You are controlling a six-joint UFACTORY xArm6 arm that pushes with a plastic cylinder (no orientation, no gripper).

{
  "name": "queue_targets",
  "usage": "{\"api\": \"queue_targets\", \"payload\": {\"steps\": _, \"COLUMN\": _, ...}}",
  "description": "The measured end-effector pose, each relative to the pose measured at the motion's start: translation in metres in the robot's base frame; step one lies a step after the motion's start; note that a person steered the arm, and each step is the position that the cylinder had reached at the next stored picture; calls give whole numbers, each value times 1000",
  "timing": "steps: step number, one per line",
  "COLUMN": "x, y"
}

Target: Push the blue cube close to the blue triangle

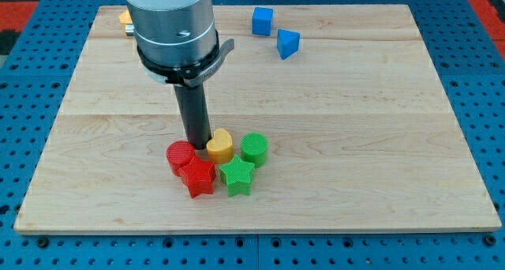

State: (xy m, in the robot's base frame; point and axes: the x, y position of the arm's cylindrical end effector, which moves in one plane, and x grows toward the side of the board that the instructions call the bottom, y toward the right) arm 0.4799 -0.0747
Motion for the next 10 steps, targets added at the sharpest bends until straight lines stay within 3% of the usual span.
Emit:
{"api": "queue_targets", "payload": {"steps": 1, "x": -66, "y": 57}}
{"api": "queue_targets", "payload": {"steps": 2, "x": -81, "y": 160}}
{"api": "queue_targets", "payload": {"steps": 3, "x": -170, "y": 208}}
{"api": "queue_targets", "payload": {"steps": 4, "x": -258, "y": 226}}
{"api": "queue_targets", "payload": {"steps": 5, "x": -288, "y": 187}}
{"api": "queue_targets", "payload": {"steps": 7, "x": -286, "y": 15}}
{"api": "queue_targets", "payload": {"steps": 10, "x": -261, "y": 104}}
